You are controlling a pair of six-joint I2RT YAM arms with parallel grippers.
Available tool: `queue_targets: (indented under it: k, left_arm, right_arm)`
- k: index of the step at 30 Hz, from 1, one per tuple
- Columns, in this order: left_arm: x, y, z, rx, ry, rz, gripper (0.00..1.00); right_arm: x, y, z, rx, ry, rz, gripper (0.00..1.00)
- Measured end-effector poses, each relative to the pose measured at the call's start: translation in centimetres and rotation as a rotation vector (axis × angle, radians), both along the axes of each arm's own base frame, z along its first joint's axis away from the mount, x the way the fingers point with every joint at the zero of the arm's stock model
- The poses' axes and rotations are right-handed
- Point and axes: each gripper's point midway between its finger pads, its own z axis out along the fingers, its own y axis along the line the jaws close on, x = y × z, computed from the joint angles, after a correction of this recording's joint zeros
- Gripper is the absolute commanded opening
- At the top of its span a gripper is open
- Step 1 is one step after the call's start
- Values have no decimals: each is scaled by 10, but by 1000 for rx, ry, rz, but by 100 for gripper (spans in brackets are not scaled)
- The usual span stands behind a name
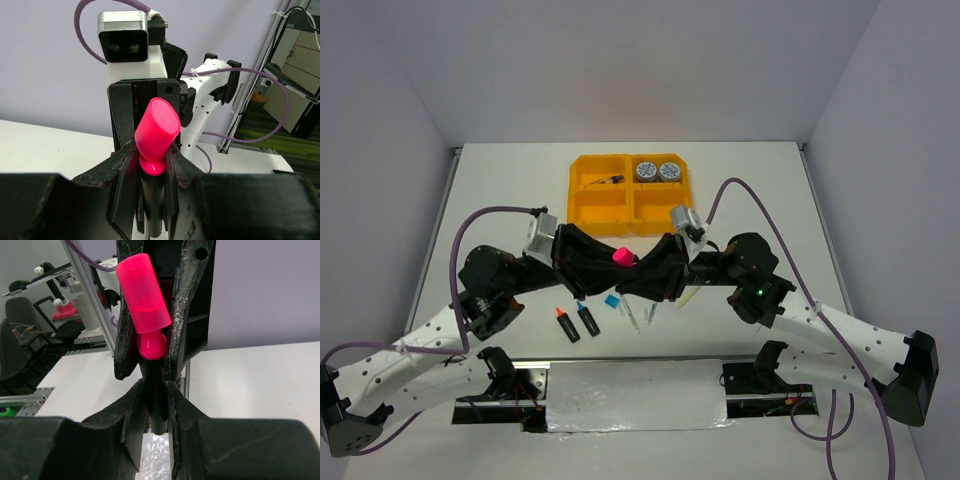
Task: Sort the stationery into containers
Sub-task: Close the pen cap on the pen.
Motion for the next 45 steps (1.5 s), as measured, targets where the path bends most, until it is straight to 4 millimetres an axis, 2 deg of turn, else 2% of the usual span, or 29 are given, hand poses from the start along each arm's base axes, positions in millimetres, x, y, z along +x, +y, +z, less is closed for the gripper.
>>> queue_targets:
  k: [2,3,14,19,25,30,32,33,39,45]
  left_arm:
    - [1,-1,-1,6,2,2,21]
    - [1,-1,-1,11,3,3,28]
    - [13,-3,-17,83,11,58,56]
    - [14,-3,-22,104,20,63,59]
    - [16,0,-30,138,22,88,69]
    - [15,12,-20,150,-7,135,76]
    - [13,17,-10,146,-34,154,94]
    - [14,20,-4,143,-48,165,99]
    - [19,21,15,146,-72,199,99]
    - [26,15,7,173,-41,205,98]
  right_arm:
    - [1,0,-1,-3,3,-9,0]
    - [2,0,-1,-4,4,-14,0]
    - [11,0,-9,-35,17,-69,0]
    - [16,0,-11,-40,20,-92,0]
    - [23,0,-21,-77,24,-130,0]
    - [28,0,-31,-116,31,-157,0]
    - [27,-2,-32,-123,32,-158,0]
    - [26,-2,-32,-124,31,-157,0]
    - [23,-6,-29,-116,22,-151,0]
    - [13,-10,-23,-103,2,-115,0]
